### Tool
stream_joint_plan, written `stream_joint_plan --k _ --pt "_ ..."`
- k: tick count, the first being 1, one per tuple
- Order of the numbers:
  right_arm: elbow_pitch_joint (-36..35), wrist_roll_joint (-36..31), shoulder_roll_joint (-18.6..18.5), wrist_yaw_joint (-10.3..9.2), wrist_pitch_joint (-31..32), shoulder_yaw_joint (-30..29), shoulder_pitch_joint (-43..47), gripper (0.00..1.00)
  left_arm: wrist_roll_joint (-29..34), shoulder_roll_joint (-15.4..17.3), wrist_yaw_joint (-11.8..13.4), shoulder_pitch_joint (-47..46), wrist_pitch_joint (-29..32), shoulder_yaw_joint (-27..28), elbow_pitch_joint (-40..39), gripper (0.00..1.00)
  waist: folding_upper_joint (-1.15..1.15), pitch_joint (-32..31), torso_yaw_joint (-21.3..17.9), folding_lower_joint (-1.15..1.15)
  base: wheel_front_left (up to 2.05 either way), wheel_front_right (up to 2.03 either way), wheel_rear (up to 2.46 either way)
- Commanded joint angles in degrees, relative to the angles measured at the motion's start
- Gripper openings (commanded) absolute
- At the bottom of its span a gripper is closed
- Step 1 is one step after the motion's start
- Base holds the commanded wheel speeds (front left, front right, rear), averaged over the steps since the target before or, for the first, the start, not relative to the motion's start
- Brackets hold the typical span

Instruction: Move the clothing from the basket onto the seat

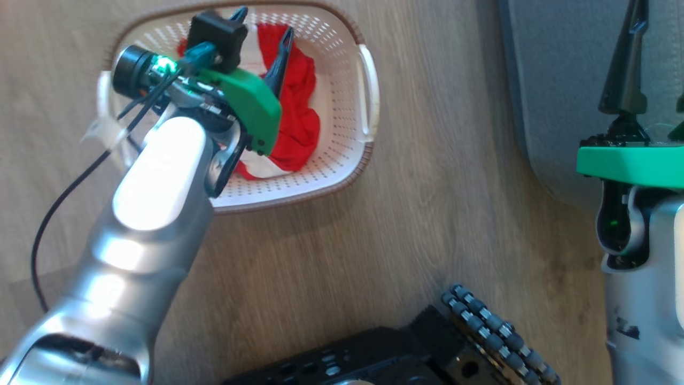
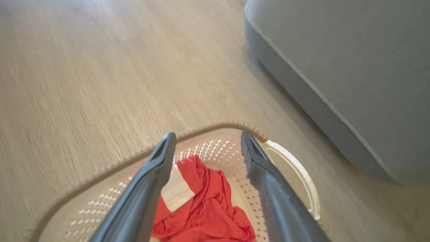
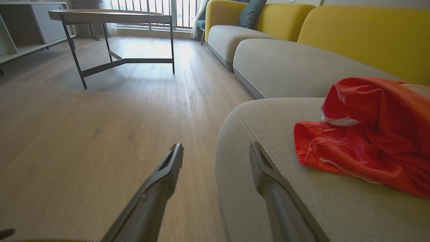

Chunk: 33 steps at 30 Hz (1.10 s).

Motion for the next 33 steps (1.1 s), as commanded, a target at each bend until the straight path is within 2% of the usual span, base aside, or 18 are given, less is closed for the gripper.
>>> stream_joint_plan --k 1,8,17,33 --pt "-2.38 0.7 0.33 0.4 -0.26 1.17 1.41 1.0 0.12 0.09 0.81 -1.35 1.9 0.92 0.59 1.0 0.0 2.02 -1.69 0.0 0.0 0.0 0.0" --pt "-3.44 2.86 0.33 0.4 -0.26 1.5 2.23 1.0 -0.45 -0.01 3.36 -4.19 5.29 1.96 8.02 1.0 0.0 4.14 -3.91 0.0 0.0 0.0 0.0" --pt "-4.1 5.43 0.33 0.4 -0.26 2.52 4.5 1.0 -0.96 2.43 5.19 -7.26 6.56 3.31 17.15 1.0 0.0 6.08 -7.21 0.0 0.0 0.0 0.0" --pt "-6.35 6.51 0.33 0.4 -0.26 3.09 7.97 1.0 -2.68 3.83 4.52 -12.41 5.8 3.97 27.43 1.0 0.0 7.97 -8.24 0.0 0.0 0.0 0.0"
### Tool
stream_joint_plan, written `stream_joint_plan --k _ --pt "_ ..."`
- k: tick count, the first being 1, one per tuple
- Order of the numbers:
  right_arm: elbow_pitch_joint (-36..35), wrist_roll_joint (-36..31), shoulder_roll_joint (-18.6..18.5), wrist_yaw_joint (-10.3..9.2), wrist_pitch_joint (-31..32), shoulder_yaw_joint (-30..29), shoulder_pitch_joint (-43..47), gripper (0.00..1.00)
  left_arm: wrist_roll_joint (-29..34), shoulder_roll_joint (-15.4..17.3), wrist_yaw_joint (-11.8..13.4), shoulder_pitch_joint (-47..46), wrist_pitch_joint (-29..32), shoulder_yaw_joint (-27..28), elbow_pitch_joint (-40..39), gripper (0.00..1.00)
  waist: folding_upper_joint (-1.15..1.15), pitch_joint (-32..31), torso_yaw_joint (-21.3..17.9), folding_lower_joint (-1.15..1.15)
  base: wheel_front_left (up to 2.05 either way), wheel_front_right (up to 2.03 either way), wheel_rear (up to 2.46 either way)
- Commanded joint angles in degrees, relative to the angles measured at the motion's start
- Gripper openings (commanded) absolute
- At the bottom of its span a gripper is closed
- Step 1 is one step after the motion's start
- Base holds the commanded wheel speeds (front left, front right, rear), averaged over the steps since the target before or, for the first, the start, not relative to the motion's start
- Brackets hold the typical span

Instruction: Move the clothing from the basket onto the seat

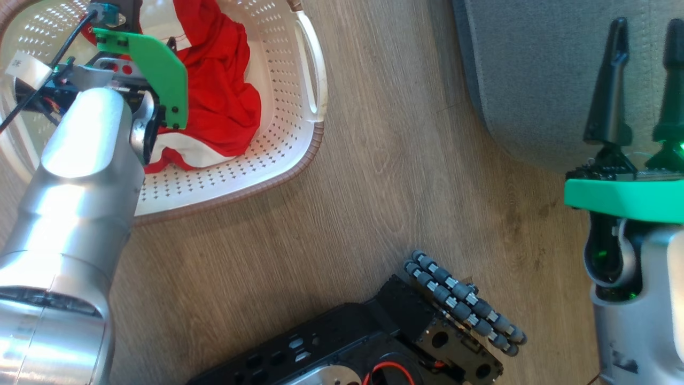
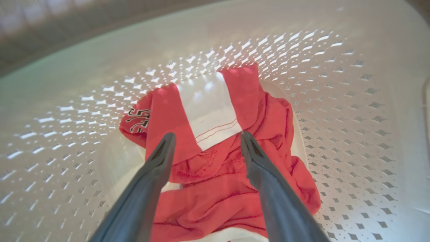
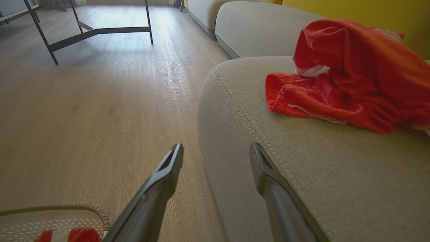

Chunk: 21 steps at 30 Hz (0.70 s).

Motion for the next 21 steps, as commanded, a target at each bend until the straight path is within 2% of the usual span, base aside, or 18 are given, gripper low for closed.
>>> stream_joint_plan --k 1,11,21 --pt "-2.58 -0.22 -0.36 0.4 -0.26 0.06 2.87 1.0 -0.4 1.19 -0.3 -0.52 -0.25 0.8 0.23 1.0 0.0 0.09 0.07 0.0 0.0 0.0 0.0" --pt "-6.27 -0.89 -0.36 0.4 -0.26 -1.24 5.96 1.0 -1.41 -1.8 -1.89 0.18 -0.69 -0.52 6.33 1.0 0.0 0.74 0.9 0.0 0.0 0.0 0.0" --pt "-8.19 -1.73 -0.36 0.4 -0.26 -2.67 8.1 1.0 -1.29 -4.04 -2.36 0.72 -1.55 -2.47 9.35 1.0 0.0 1.92 2.05 0.0 0.0 0.0 0.0"
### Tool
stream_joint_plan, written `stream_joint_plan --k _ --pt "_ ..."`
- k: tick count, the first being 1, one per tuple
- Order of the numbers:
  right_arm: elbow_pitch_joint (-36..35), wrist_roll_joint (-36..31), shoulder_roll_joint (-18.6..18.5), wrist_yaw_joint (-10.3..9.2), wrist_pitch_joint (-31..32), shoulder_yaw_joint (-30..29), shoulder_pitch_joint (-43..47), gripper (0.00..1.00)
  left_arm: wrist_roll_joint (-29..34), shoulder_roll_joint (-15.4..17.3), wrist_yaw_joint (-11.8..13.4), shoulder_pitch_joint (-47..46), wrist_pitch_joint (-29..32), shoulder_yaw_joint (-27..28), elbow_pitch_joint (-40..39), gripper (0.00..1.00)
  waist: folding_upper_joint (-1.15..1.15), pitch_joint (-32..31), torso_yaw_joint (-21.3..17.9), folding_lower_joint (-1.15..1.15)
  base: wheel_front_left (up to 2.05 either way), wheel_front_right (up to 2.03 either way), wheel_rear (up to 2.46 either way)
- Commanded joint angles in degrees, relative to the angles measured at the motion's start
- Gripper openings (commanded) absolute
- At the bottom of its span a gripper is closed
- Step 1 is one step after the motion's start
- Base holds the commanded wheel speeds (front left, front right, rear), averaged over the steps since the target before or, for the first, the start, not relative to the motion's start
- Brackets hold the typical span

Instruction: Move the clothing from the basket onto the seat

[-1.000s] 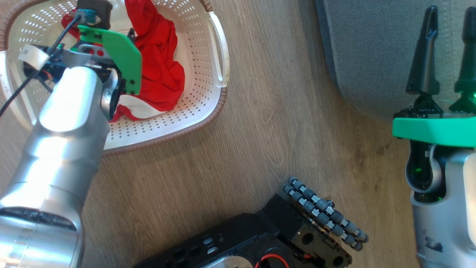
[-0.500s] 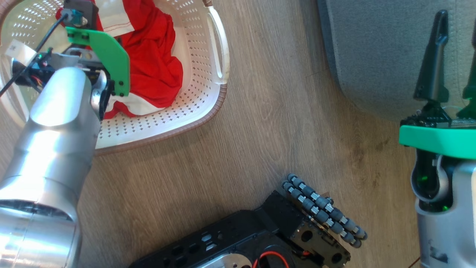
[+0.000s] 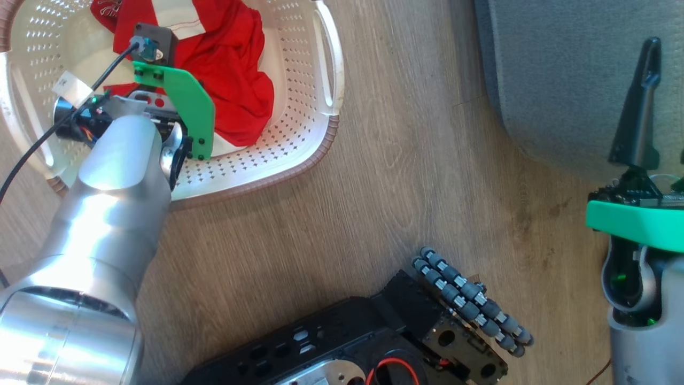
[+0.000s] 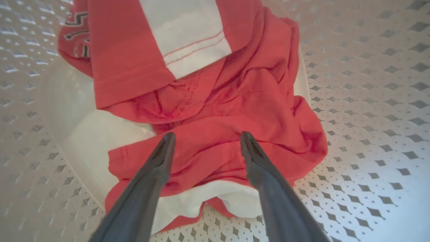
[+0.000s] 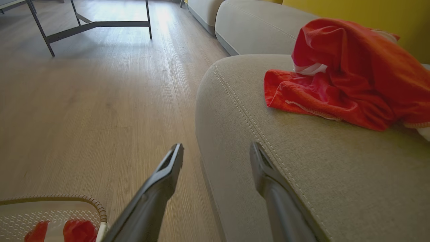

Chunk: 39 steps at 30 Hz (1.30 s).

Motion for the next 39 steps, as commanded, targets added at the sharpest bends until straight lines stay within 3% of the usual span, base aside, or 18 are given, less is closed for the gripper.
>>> stream_joint_plan --k 1,17,39 --pt "-2.1 -0.44 -0.4 0.4 -0.26 0.28 2.87 1.0 -0.42 -0.02 -0.3 1.21 -0.79 0.36 -0.46 1.0 0.0 0.2 0.15 0.0 0.0 0.0 0.0" --pt "-6.29 -1.7 -0.4 0.4 -0.26 0.11 5.32 1.0 -0.7 -1.06 -0.5 0.19 -1.87 -1.77 1.39 1.0 0.0 2.77 1.94 0.0 0.0 0.0 0.0" --pt "-3.68 -1.44 -0.4 0.4 -0.26 1.29 5.74 1.0 -1.46 -1.46 -1.15 -0.36 -3.4 -4.0 2.29 1.0 0.0 4.28 2.86 0.0 0.0 0.0 0.0"
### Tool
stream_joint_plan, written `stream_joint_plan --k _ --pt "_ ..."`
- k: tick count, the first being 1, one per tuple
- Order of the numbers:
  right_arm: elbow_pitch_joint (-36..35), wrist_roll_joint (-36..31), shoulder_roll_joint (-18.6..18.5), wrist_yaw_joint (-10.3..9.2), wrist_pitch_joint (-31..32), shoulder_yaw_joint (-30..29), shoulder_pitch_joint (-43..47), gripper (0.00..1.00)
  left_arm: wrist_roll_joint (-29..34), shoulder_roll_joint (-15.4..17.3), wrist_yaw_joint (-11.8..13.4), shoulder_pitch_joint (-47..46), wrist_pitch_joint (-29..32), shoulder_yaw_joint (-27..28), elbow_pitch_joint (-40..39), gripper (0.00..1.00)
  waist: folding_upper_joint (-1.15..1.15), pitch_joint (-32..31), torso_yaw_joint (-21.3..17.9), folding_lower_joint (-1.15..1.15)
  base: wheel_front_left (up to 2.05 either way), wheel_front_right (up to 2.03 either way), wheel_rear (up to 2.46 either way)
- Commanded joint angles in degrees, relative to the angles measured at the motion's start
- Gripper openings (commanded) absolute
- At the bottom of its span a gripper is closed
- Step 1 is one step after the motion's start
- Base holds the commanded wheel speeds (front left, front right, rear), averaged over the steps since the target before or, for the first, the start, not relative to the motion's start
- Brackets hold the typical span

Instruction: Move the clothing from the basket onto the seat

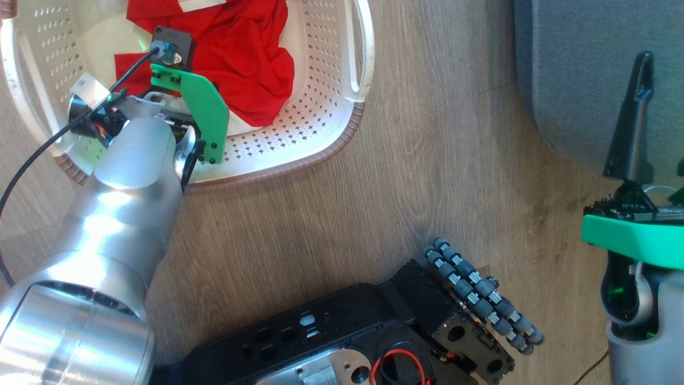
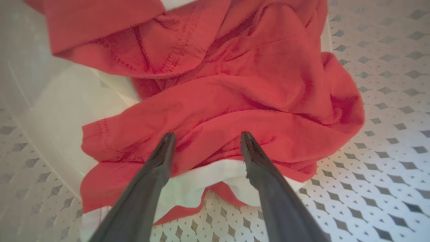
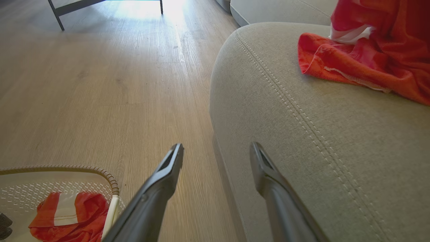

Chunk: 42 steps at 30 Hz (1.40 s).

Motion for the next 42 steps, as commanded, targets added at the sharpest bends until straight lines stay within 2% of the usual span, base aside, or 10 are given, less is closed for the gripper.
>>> stream_joint_plan --k 1,26,27,28,29,30,33,34,42 --pt "-1.63 -0.09 -0.4 0.4 -0.26 0.65 3.45 1.0 -0.37 0.09 -0.27 0.67 -0.57 0.17 -0.22 1.0 0.0 0.12 0.19 0.0 0.0 0.0 0.0" --pt "-2.98 -1.21 -0.4 0.4 -0.26 1.45 4.81 1.0 -5.38 -0.42 -4.23 2.21 -1.63 -2.55 -2.16 1.0 0.0 0.9 1.43 0.0 0.0 0.0 0.0" --pt "-2.99 -1.21 -0.4 0.4 -0.26 1.48 4.85 1.0 -5.56 -0.42 -4.31 2.27 -1.46 -2.82 -2.21 0.95 0.0 0.91 1.44 0.0 0.0 0.0 0.0" --pt "-3.0 -1.21 -0.4 0.4 -0.26 1.49 4.88 1.0 -5.71 -0.42 -4.36 2.32 -1.38 -3.08 -2.25 0.78 0.0 0.91 1.45 0.0 0.0 0.0 0.0" --pt "-3.0 -1.21 -0.4 0.4 -0.26 1.47 4.92 1.0 -5.82 -0.42 -4.4 2.34 -1.36 -3.34 -2.27 0.73 0.0 0.91 1.49 0.0 0.0 0.0 0.0" --pt "-3.02 -1.21 -0.4 0.4 -0.26 1.44 4.95 1.0 -5.9 -0.42 -4.44 2.38 -1.32 -3.61 -2.25 0.56 0.0 0.91 1.53 0.0 0.0 0.0 0.0" --pt "-3.12 -1.23 -0.4 0.4 -0.26 1.4 5.02 1.0 -6.28 -0.43 -4.57 2.53 -1.35 -4.24 -2.21 0.22 0.0 0.89 1.61 0.0 0.0 0.0 0.0" --pt "-3.18 -1.2 -0.4 0.4 -0.26 1.38 5.08 1.0 -6.63 -0.43 -4.7 2.66 -1.33 -4.68 -2.35 0.0 0.0 0.88 1.61 0.0 0.0 0.0 0.0" --pt "-3.1 -0.88 -0.4 0.4 -0.26 1.37 5.12 1.0 -8.13 -0.43 -5.0 2.6 -1.56 -5.86 -3.02 0.0 0.0 0.84 1.51 0.0 0.0 0.0 0.0"
